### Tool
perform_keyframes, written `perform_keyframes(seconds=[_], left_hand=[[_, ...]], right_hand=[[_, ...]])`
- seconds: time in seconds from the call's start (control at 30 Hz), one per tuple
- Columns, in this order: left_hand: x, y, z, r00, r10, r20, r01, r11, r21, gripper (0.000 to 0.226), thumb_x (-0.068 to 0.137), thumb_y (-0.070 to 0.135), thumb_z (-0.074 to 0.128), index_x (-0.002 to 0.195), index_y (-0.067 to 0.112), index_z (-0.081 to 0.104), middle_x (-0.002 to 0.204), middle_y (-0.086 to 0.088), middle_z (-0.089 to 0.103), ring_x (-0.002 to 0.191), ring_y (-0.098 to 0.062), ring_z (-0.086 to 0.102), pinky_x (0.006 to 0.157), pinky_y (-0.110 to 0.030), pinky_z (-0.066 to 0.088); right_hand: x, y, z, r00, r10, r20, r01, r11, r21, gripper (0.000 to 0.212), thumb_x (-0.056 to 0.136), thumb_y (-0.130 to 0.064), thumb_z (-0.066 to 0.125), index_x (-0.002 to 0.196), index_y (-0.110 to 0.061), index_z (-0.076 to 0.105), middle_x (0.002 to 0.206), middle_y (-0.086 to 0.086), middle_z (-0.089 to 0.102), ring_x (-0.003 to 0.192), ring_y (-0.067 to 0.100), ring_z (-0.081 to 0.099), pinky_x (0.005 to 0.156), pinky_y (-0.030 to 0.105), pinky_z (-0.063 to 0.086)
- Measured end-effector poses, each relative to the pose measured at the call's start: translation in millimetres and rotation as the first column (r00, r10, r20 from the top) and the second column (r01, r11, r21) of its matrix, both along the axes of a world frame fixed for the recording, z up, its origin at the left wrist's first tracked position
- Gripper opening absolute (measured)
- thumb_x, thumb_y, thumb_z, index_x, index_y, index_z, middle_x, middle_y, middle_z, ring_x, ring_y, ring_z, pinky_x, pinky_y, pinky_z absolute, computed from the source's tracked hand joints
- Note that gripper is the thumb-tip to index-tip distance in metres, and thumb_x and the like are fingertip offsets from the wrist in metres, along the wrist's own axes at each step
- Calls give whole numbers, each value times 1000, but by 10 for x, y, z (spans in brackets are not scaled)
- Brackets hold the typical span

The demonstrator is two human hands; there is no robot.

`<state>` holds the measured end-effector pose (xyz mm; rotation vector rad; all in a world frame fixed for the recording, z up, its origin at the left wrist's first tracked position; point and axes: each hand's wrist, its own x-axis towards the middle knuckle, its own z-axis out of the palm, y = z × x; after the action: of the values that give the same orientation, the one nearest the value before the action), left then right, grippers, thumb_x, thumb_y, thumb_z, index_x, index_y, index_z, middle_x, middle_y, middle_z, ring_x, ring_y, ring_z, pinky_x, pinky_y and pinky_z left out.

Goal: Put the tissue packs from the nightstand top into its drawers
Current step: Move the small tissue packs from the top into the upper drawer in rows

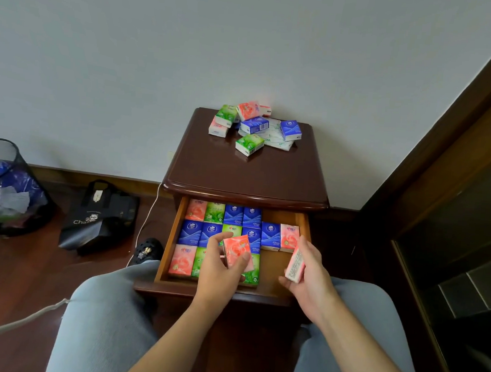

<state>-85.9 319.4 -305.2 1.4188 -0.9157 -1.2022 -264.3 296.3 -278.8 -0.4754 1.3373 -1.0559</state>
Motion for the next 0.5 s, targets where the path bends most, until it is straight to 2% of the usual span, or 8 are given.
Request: perform_keyframes(seconds=[0.1, 0.23, 0.3, 0.43, 0.5], left_hand=[[28, 22, -9, 999, -2, -32, 2, 1000, -11, 52, 89, 26, 80, 130, 39, 50, 119, 3, 65, 99, -2, 73, 71, -27, 64], [33, 29, 4, 999, -3, -46, 3, 1000, -5, 53, 89, 29, 80, 130, 40, 50, 122, 5, 64, 101, -8, 73, 70, -26, 63], [30, 24, -1, 999, 4, -42, -5, 1000, -6, 53, 89, 28, 81, 130, 39, 50, 122, 3, 65, 103, -12, 73, 69, -25, 62], [33, 23, -6, 999, 3, -47, -3, 1000, 2, 52, 88, 29, 81, 128, 41, 51, 122, 3, 65, 104, -13, 73, 70, -27, 63], [35, 24, -15, 999, -2, -40, 1, 1000, -6, 51, 88, 29, 81, 127, 43, 51, 121, 4, 65, 102, -7, 73, 70, -26, 63]], right_hand=[[-31, -3, -17, 1000, 8, -25, -9, 999, -46, 54, 78, -51, 80, 124, -30, 59, 121, 4, 71, 104, 19, 75, 71, 35, 63], [-48, -18, 1, 934, 31, -357, -63, 995, -79, 60, 66, -63, 84, 111, -33, 60, 114, -4, 70, 102, 13, 71, 61, 26, 61], [-68, -36, -10, 895, 43, -443, -99, 990, -103, 59, 65, -68, 83, 108, -31, 66, 110, -7, 71, 100, 11, 71, 61, 26, 61], [-82, -104, -55, 881, 15, -474, -70, 993, -99, 54, 76, -59, 84, 109, -19, 69, 99, 2, 78, 81, 14, 76, 52, 25, 54], [-88, -164, -153, 911, 25, -411, -48, 998, -45, 44, 86, -39, 84, 118, -16, 64, 109, 6, 75, 92, 19, 76, 62, 33, 62]])
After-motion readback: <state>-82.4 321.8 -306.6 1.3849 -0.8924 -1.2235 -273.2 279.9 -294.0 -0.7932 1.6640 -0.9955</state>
